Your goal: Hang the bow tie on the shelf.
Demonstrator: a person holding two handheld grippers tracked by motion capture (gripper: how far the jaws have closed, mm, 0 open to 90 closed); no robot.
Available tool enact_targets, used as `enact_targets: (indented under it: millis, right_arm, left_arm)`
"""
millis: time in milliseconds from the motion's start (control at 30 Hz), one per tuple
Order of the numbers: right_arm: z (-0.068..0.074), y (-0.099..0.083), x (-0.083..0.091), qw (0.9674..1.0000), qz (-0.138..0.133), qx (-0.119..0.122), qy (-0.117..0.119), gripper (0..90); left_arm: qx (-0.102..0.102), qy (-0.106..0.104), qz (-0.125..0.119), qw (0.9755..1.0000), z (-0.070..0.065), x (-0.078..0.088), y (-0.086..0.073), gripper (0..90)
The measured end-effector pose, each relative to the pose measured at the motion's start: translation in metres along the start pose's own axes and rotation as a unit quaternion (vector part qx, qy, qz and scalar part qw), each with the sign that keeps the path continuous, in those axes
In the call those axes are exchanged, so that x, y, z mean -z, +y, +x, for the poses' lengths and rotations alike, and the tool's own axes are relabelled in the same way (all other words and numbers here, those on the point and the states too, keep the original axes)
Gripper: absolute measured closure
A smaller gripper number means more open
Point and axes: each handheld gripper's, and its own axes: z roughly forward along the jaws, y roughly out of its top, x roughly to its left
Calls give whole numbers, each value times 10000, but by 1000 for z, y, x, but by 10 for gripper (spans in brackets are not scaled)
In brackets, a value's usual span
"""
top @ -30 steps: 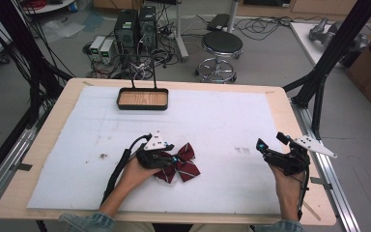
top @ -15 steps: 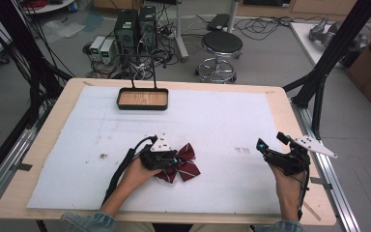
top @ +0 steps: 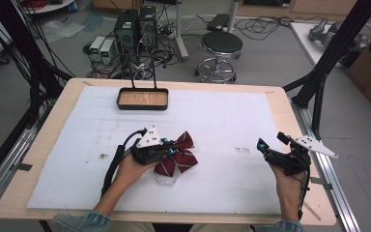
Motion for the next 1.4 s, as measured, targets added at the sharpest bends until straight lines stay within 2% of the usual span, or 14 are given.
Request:
enact_targets:
  millis: [167, 200, 367, 433, 567, 667, 700, 733, 933, 1167, 1233, 1267, 1300, 1400]
  right_arm:
    - [-1, 0, 0, 10000, 6, 1, -8, 110]
    - [-2, 0, 0, 10000, -12, 2, -11, 110]
    - [-2, 0, 0, 10000, -1, -11, -5, 110]
    - [-2, 0, 0, 10000, 7, -23, 0, 110]
    - [-2, -1, -1, 10000, 26, -28, 11, 110]
    - [-3, -2, -2, 10000, 44, -37, 0, 110]
    - [-3, -2, -2, 10000, 49, -49, 5, 110]
    - [-3, -2, -2, 10000, 55, -59, -2, 110]
    - [-4, -2, -2, 10000, 42, -67, 1, 110]
    - [-6, -2, -1, 10000, 38, -91, -4, 110]
    - [-6, -3, -1, 9999, 41, -106, -5, 110]
    - [-6, -3, -1, 9999, 38, -118, -5, 110]
    - [-6, -3, -1, 9999, 38, -118, -5, 110]
    - [-7, -3, -1, 9999, 38, -116, -13, 110]
  left_arm:
    - [16, 56, -108, 9999, 6, 10, 5, 753]
    - [11, 71, -206, 9998, 8, 14, 9, 753]
    - [-47, 126, -335, 9993, 12, 21, 19, 753]
    - [-37, 166, -454, 9988, 18, 25, 27, 753]
    - [-66, 233, -521, 9983, 26, 28, 35, 753]
    - [10, 272, -619, 9977, 39, 31, 46, 753]
    - [10, 272, -619, 9977, 39, 31, 46, 753]
    - [4, 333, -616, 9975, 45, 30, 52, 753]
    - [25, 482, -622, 9969, 64, 25, 71, 753]
    - [38, 621, -678, 9958, 80, 16, 86, 753]
    - [72, 687, -711, 9951, 85, 13, 89, 753]
    - [89, 798, -718, 9942, 90, 11, 93, 753]
    - [89, 798, -718, 9942, 90, 11, 93, 753]
    - [159, 980, -771, 9921, 98, 7, 98, 753]
